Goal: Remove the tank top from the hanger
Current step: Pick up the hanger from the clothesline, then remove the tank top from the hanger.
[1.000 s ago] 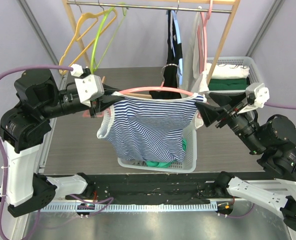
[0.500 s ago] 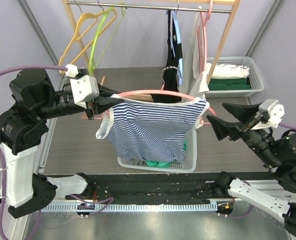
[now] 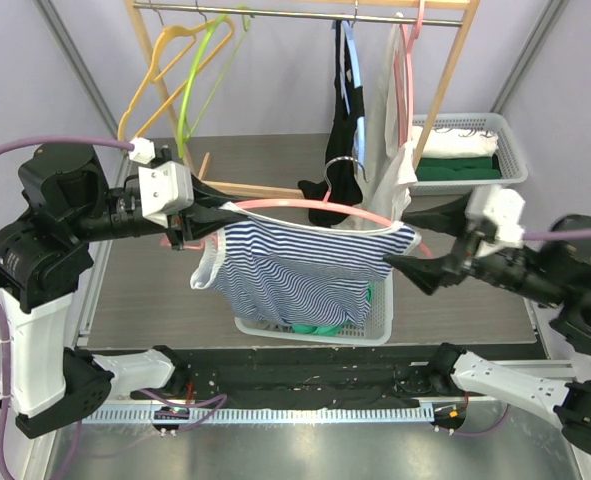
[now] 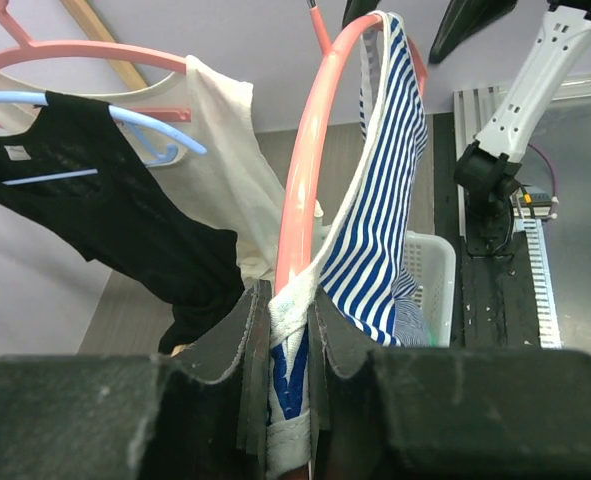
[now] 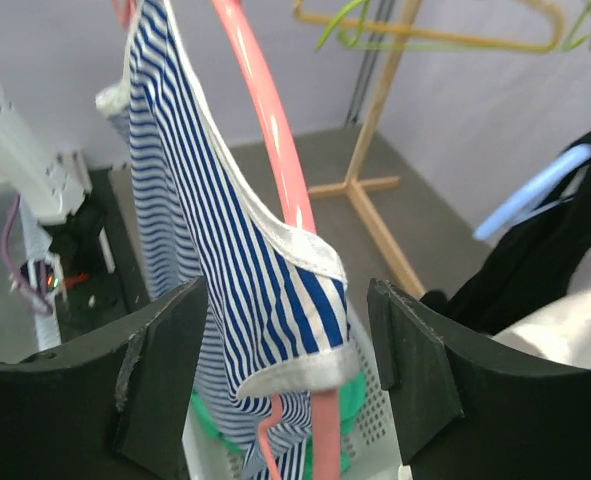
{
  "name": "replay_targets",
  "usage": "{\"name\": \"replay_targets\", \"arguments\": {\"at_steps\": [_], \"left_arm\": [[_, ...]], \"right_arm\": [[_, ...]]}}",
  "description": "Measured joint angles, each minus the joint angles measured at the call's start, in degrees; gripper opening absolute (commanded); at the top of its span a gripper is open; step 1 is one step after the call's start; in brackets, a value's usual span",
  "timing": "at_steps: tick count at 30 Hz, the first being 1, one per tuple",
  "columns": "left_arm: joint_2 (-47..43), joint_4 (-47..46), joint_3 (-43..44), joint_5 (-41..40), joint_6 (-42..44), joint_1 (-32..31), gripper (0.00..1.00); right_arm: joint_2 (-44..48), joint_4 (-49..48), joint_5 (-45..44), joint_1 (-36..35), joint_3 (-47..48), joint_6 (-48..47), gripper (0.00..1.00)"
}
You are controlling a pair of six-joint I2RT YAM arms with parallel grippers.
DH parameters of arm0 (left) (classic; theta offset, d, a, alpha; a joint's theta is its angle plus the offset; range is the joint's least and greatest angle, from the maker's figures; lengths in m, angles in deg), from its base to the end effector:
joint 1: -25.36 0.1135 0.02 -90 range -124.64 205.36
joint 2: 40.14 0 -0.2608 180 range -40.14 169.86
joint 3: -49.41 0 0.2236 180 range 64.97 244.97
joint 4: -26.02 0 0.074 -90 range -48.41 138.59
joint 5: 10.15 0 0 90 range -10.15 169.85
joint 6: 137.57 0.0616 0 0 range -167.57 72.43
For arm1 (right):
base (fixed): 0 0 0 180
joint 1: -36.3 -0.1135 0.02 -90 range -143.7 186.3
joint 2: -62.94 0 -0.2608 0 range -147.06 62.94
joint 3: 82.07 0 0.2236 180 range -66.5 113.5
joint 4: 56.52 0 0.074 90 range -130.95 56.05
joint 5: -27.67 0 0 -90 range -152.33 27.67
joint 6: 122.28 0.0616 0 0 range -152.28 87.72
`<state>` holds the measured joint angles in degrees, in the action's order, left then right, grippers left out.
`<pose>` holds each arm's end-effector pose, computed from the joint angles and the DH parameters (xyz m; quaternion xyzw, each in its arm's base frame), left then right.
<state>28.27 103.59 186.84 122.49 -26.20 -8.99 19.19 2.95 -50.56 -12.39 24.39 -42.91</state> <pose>0.0772 -0.1033 0.5470 0.5396 0.5133 -0.3425 0.5727 0.0356 0.0595 0.5002 -0.4028 0.5568 0.3023 0.6605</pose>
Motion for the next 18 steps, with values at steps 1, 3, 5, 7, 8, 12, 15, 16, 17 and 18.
{"name": "replay_targets", "arguments": {"at_steps": [1,3,5,7,8,12,15,16,17,18], "left_arm": [[0.0,0.3,0.2,0.2,0.2,0.0,0.0],[0.0,1.3,0.8,0.8,0.5,0.0,0.0],[-0.1,2.0,1.2,1.5,1.0,0.0,0.0],[-0.2,2.7,1.2,2.1,1.4,0.0,0.0],[-0.3,3.0,1.2,2.3,1.6,0.0,0.0],[-0.3,3.1,1.2,3.3,1.4,0.2,0.0],[0.0,1.8,1.2,5.3,0.1,0.1,0.0],[0.0,1.4,1.2,5.7,-0.2,0.1,0.0],[0.2,1.0,1.2,6.1,-0.7,0.1,0.0],[0.4,0.8,1.2,6.3,-1.3,0.2,0.0]], "right_arm": [[-1.4,1.0,0.9,0.0,0.3,-0.2,0.7],[-4.4,3.7,2.6,0.0,0.9,-0.7,0.68],[-6.3,5.9,4.0,0.0,1.6,-1.3,0.64],[-7.6,7.5,4.9,0.0,2.4,-1.6,0.52],[-7.9,8.2,5.3,0.0,2.9,-1.8,0.44],[-7.6,9.5,7.0,0.0,5.2,-3.0,0.01],[-8.0,11.1,7.7,0.0,8.0,-3.2,0.01],[-8.3,11.5,7.9,-0.1,8.5,-3.7,0.01],[-8.7,11.9,8.0,-0.1,9.2,-3.9,0.01],[-9.1,12.1,8.0,-0.1,9.7,-4.1,0.01]]}}
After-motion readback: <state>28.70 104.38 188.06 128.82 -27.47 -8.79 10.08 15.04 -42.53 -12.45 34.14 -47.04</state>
